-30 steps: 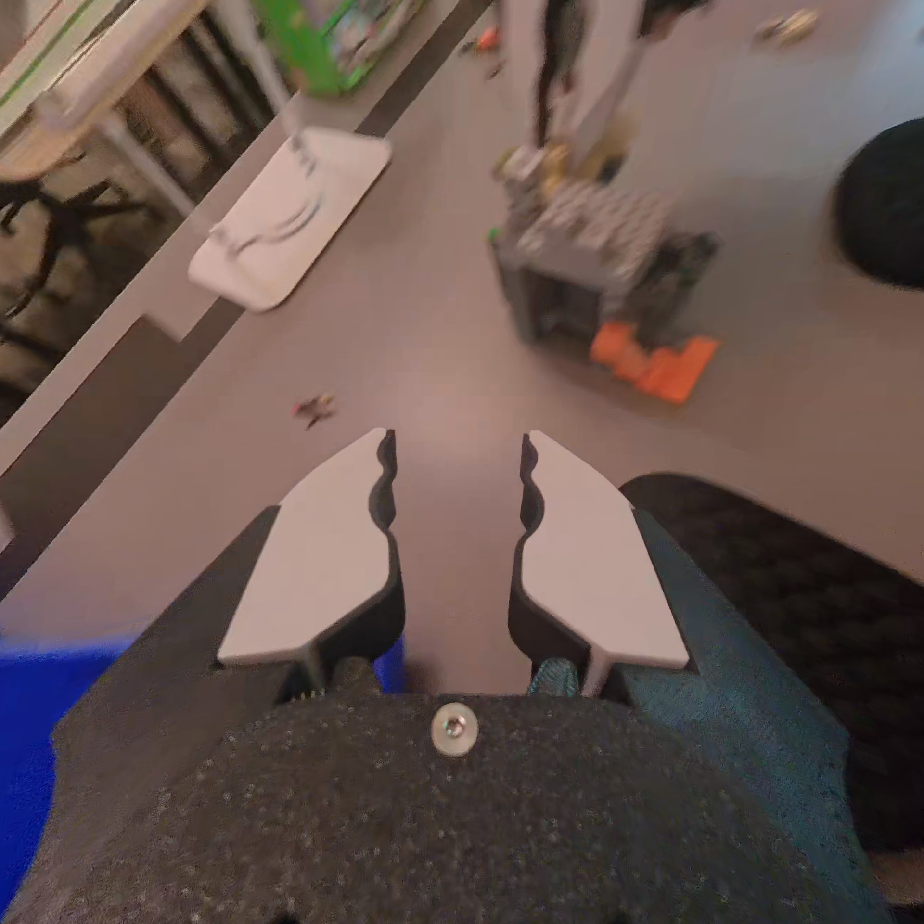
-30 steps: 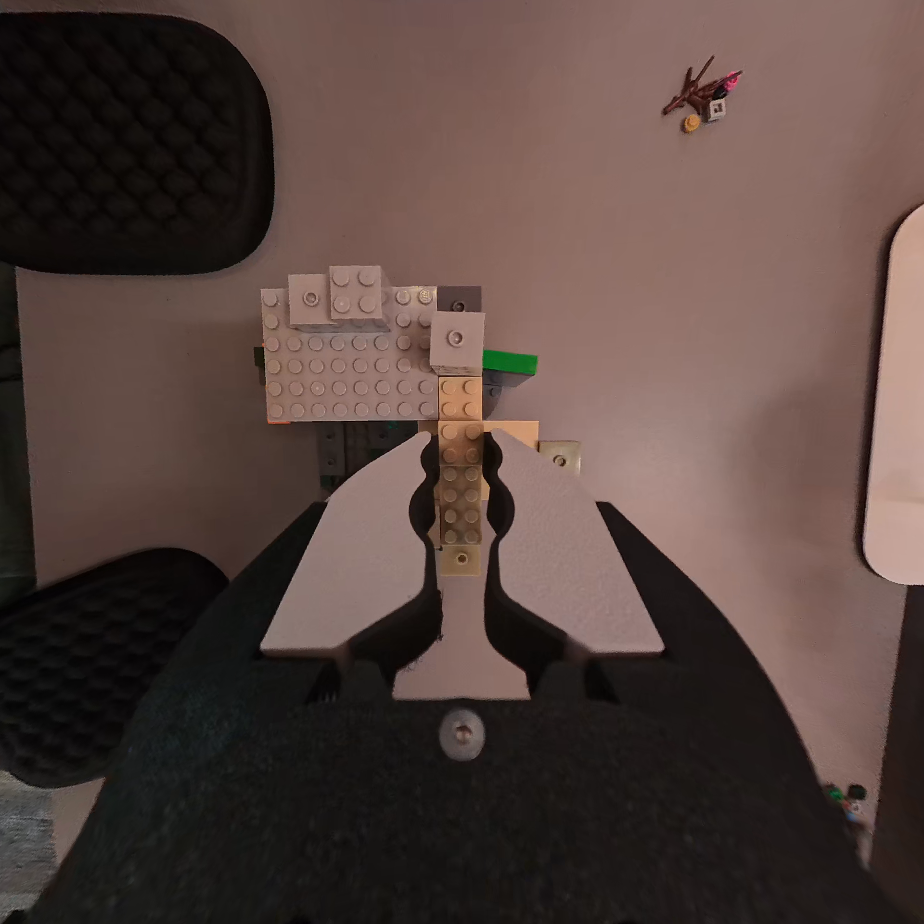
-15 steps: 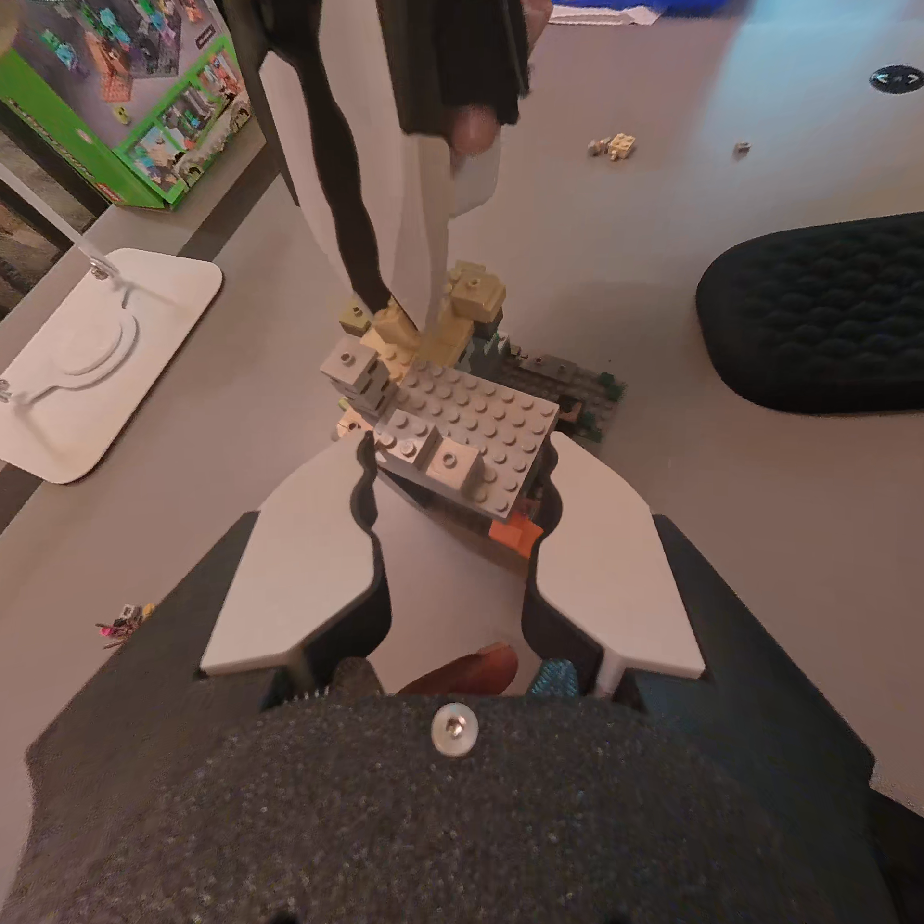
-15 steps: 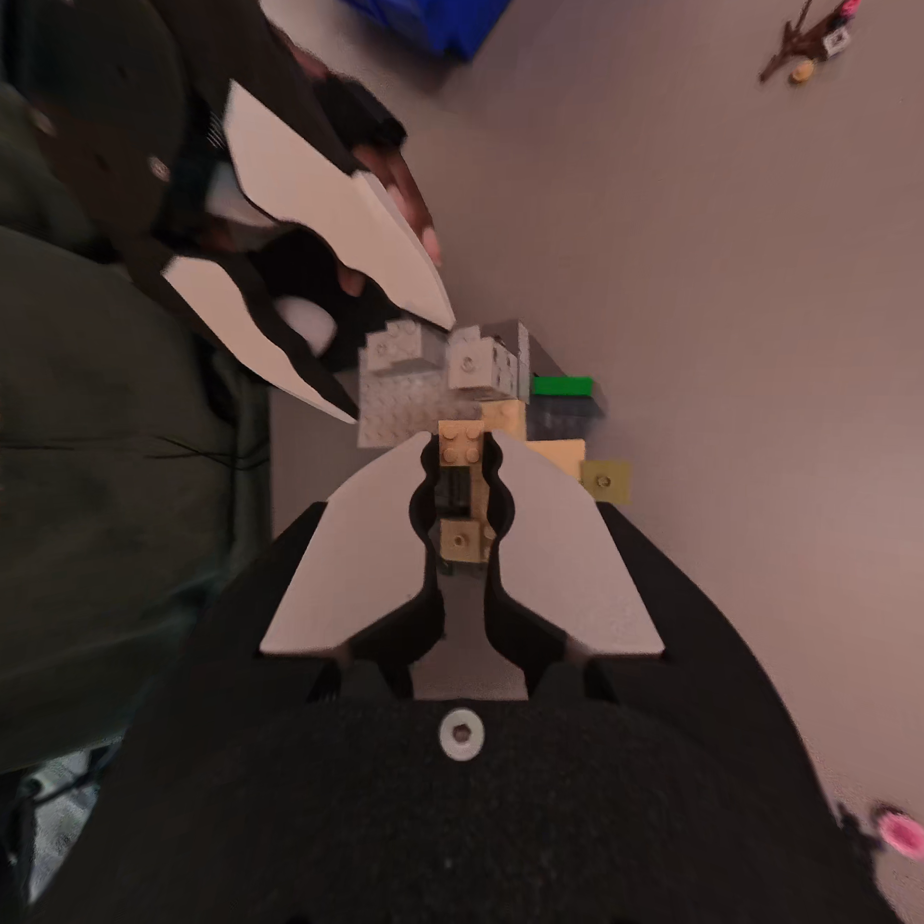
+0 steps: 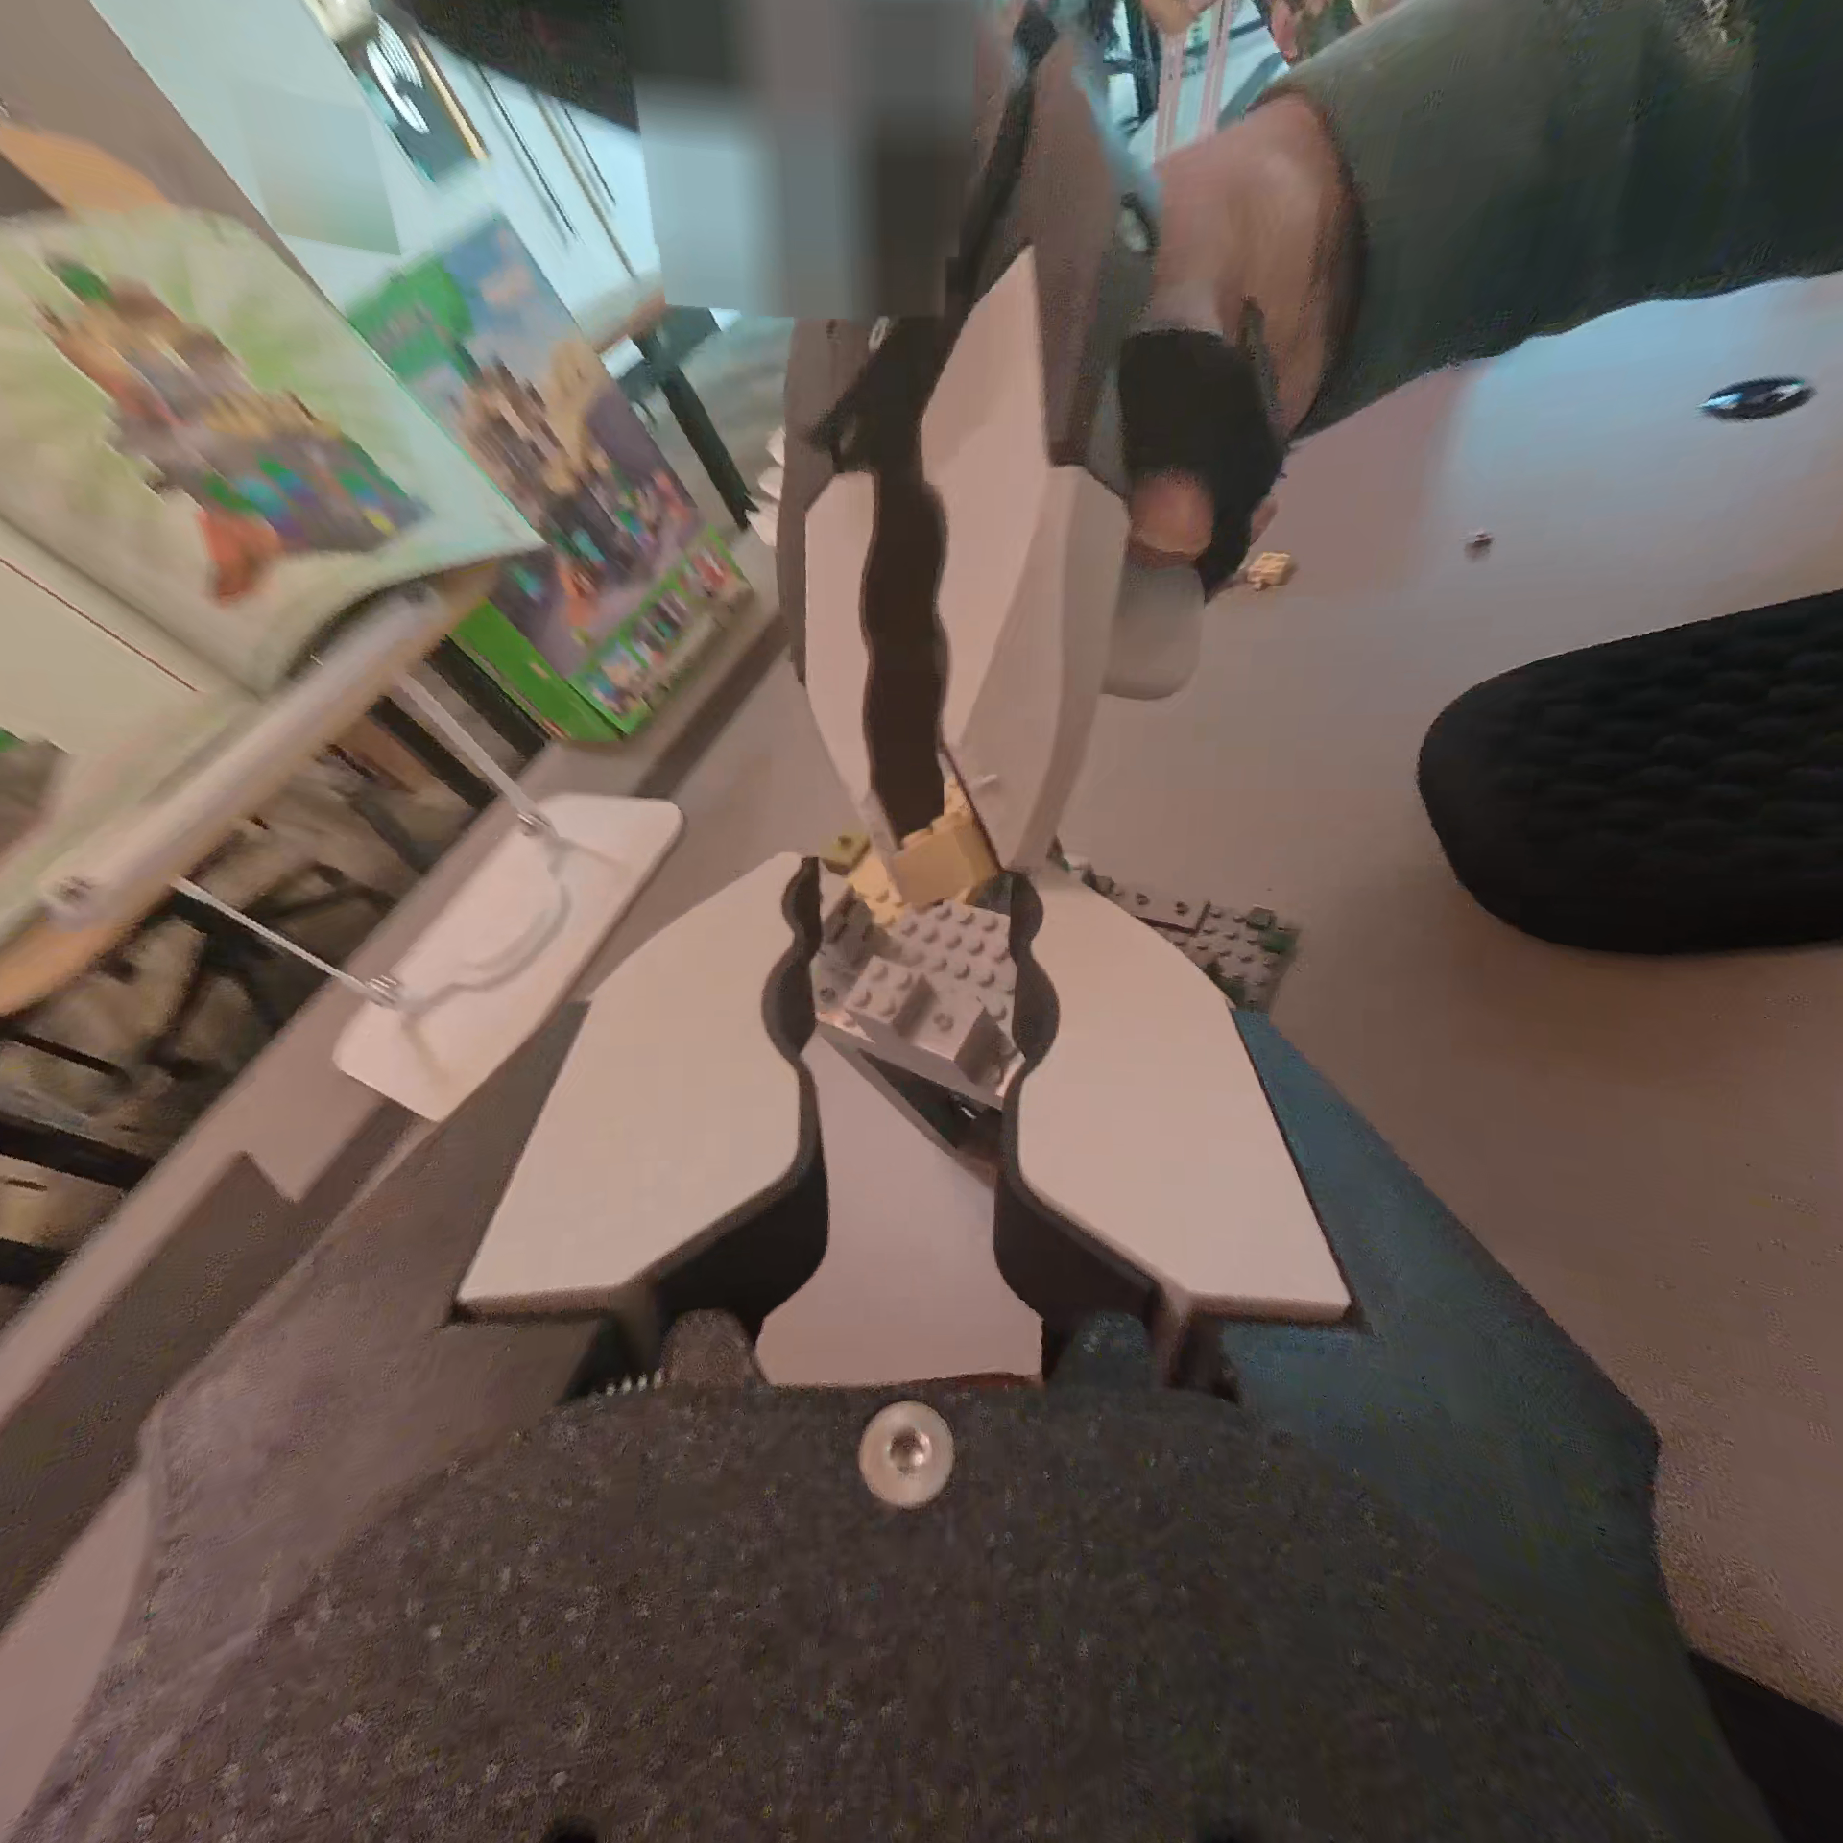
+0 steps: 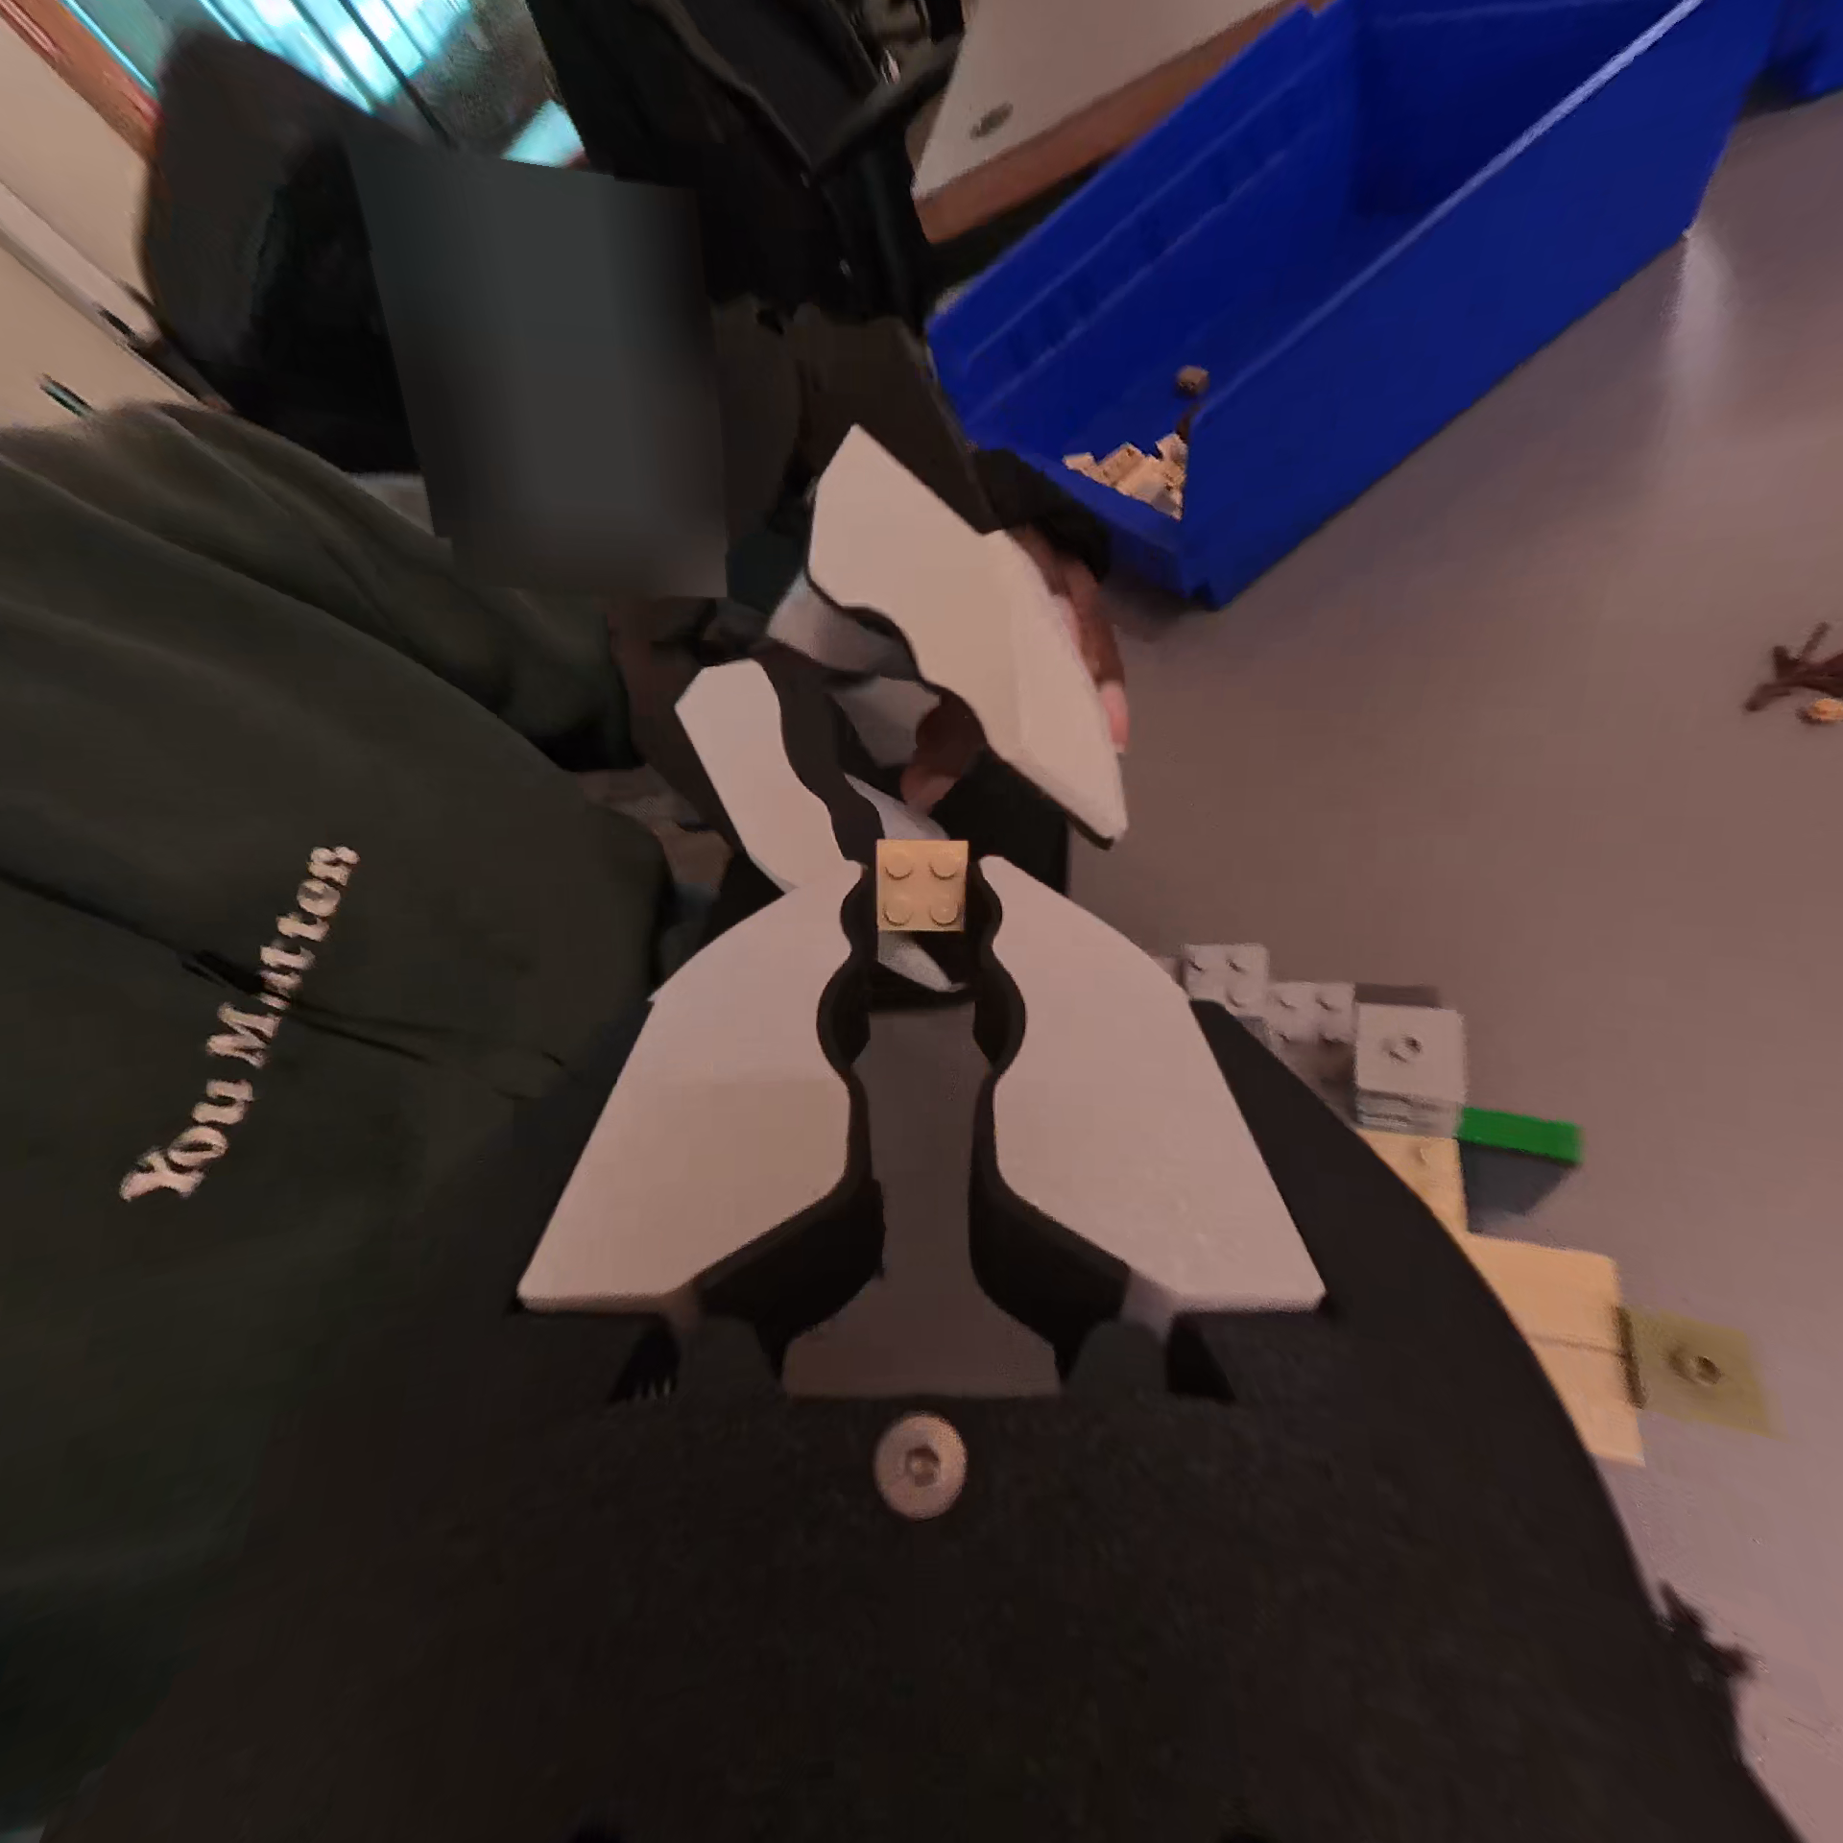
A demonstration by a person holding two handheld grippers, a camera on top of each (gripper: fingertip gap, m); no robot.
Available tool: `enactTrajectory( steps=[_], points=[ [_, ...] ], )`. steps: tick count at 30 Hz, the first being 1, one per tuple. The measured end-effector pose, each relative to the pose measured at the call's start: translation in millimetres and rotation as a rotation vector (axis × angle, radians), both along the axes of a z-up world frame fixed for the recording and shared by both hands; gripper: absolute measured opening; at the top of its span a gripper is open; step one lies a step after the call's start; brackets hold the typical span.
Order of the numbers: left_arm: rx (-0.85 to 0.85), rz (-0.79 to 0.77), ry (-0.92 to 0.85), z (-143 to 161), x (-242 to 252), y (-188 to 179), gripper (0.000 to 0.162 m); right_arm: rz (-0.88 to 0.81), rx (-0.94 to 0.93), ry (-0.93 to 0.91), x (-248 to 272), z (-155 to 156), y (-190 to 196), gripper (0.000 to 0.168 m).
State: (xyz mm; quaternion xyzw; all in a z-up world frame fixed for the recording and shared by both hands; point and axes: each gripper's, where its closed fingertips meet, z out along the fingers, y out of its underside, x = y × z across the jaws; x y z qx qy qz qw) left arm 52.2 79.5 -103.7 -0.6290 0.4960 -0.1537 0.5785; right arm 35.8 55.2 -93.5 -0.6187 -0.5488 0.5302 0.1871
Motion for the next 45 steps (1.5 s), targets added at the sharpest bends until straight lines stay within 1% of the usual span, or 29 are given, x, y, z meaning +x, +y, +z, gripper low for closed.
enactTrajectory(
  steps=[3,5,6,7,9,11,13,16,18,20,22,25,27,30,31,32,33,36,38,41,45],
  points=[
    [0.144,0.030,0.019,11.0,-0.4,-6.3,0.022,-0.006,-0.088,0.062,-2.3,10.8,-2.6,0.016],
    [0.229,0.067,0.036,17.0,-3.9,-6.7,0.020,-0.003,-0.142,0.089,-3.6,16.1,-3.8,0.016],
    [0.255,0.078,0.043,18.8,-5.7,-7.4,0.024,-0.002,-0.162,0.099,-4.5,17.6,-4.7,0.016],
    [0.269,0.084,0.044,20.5,-7.8,-8.2,0.018,-0.003,-0.179,0.107,-5.7,19.0,-5.2,0.016],
    [0.282,0.101,0.040,24.5,-14.9,-9.4,0.017,-0.023,-0.197,0.126,-6.9,22.0,-1.3,0.021],
    [0.282,0.132,0.068,25.0,-28.2,-8.5,0.017,-0.069,-0.158,0.116,-5.4,19.8,11.4,0.023],
    [0.284,0.222,0.130,24.8,-55.6,-1.7,0.016,-0.133,-0.027,0.051,0.0,8.0,32.4,0.023],
    [0.190,0.383,0.243,13.1,-115.5,12.2,0.016,-0.212,0.250,-0.115,13.0,-18.5,67.3,0.025],
    [0.085,0.510,0.327,-2.1,-164.2,20.2,0.017,-0.223,0.362,-0.218,19.2,-33.5,80.5,0.029],
    [0.030,0.613,0.367,-11.2,-206.4,23.1,0.017,-0.212,0.434,-0.290,21.1,-45.1,85.2,0.033],
    [-0.070,0.707,0.416,-26.7,-244.6,21.4,0.018,-0.191,0.490,-0.346,20.9,-54.9,85.7,0.035],
    [-0.178,0.819,0.503,-47.1,-291.1,14.0,0.019,-0.172,0.540,-0.381,16.9,-62.0,84.1,0.036],
    [-0.258,0.870,0.542,-59.6,-312.3,7.1,0.030,-0.162,0.560,-0.404,15.4,-65.9,84.5,0.036],
    [-0.316,0.902,0.542,-66.1,-325.4,1.0,0.047,-0.148,0.583,-0.448,15.3,-72.7,86.4,0.034],
    [-0.300,0.911,0.534,-63.4,-326.8,1.5,0.050,-0.137,0.578,-0.454,15.0,-73.7,85.4,0.034],
    [-0.279,0.907,0.519,-59.2,-324.5,2.2,0.050,-0.125,0.565,-0.457,14.7,-73.8,83.5,0.029],
    [-0.255,0.884,0.492,-54.3,-317.2,2.8,0.049,-0.120,0.558,-0.465,15.1,-74.1,83.1,0.020],
    [-0.178,0.758,0.400,-38.3,-276.8,3.0,0.045,-0.116,0.519,-0.478,15.5,-74.3,83.1,0.017],
    [-0.134,0.635,0.334,-30.1,-236.0,1.0,0.044,-0.115,0.468,-0.475,15.5,-74.1,82.2,0.017],
    [-0.076,0.414,0.236,-25.2,-160.0,-7.3,0.043,-0.128,0.325,-0.448,14.7,-72.6,80.0,0.017],
    [0.027,0.179,0.213,-33.6,-66.6,-18.4,0.042,-0.161,0.123,-0.401,14.4,-69.1,79.9,0.017]
  ],
)
